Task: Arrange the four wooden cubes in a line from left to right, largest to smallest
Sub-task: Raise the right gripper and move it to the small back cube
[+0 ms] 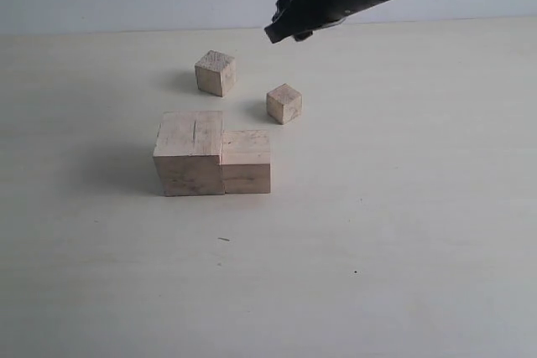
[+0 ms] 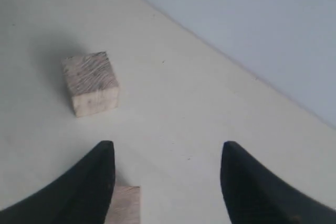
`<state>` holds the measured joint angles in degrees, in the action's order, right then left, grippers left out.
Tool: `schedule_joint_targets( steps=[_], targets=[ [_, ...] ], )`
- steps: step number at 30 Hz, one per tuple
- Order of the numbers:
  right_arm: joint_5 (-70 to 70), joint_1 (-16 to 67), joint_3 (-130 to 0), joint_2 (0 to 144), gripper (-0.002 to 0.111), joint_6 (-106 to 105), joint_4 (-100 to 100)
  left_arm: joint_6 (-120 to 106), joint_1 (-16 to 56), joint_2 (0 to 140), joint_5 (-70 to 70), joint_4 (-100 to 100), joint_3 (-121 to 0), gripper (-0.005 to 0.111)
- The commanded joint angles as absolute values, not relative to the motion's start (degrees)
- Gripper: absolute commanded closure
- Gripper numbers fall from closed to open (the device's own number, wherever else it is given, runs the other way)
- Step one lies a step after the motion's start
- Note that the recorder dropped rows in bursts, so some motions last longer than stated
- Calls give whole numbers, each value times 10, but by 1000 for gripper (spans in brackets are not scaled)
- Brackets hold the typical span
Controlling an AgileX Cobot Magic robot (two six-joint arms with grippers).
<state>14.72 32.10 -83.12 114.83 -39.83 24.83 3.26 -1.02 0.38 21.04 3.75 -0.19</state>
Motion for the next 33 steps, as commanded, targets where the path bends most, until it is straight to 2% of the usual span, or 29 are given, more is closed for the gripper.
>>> schedule_joint_targets(
  steps=[1, 6, 15, 21, 28, 33],
  targets=[
    [227, 350, -862, 1179, 48, -397, 264, 31, -5, 0, 205, 36, 0, 107],
    [246, 379, -879, 1191, 45, -398, 268, 31, -5, 0, 205, 36, 0, 107],
    [70, 403, -888, 1197, 50, -392, 326, 31, -5, 0, 205, 36, 0, 107],
    [76, 403, -980, 1261, 49, -384, 326, 31, -5, 0, 205, 36, 0, 107],
    [188, 403, -1134, 1362, 31, -340, 326, 31, -5, 0, 205, 36, 0, 107],
    [196, 403, -1204, 1413, 31, -313, 324, 31, -5, 0, 205, 36, 0, 107]
  ],
)
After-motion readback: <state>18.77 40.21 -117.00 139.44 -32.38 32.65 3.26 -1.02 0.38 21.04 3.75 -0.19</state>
